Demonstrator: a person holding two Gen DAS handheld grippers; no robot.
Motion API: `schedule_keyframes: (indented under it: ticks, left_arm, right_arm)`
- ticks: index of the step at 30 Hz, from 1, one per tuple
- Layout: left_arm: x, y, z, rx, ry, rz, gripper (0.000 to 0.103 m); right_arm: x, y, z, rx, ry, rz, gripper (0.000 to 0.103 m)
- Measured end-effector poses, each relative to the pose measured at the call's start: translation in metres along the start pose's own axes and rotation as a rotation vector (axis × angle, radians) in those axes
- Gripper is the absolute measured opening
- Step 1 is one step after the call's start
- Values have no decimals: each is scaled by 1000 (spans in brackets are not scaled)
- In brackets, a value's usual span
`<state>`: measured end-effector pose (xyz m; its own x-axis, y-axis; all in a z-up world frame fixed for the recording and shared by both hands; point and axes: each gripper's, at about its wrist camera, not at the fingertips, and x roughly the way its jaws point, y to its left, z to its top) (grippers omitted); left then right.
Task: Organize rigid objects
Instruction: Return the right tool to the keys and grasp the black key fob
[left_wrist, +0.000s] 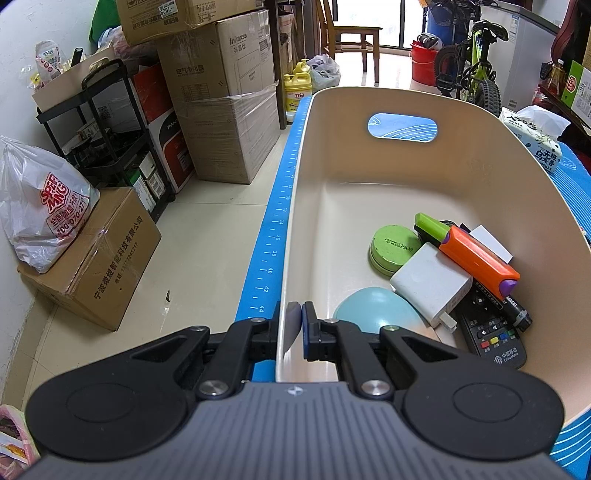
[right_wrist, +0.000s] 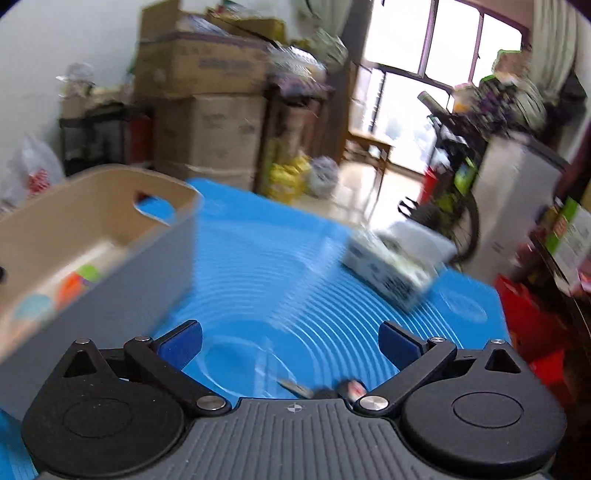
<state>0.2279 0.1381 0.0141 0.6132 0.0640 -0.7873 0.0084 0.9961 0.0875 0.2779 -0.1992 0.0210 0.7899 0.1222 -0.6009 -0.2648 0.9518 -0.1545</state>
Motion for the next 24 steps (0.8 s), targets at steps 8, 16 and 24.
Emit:
schedule_keyframes:
  ticks: [8, 16, 24]
  left_arm:
    - [0, 1, 0, 1, 0, 1, 9]
    - [0, 1, 0, 1, 0, 1, 10]
    - [0, 1, 0, 0, 0, 2, 10]
  right_arm:
    - [40, -37, -41, 115, 73, -45, 101]
    - [66, -31, -62, 101, 109, -57, 101]
    - [72, -37, -74, 152, 99, 13, 88]
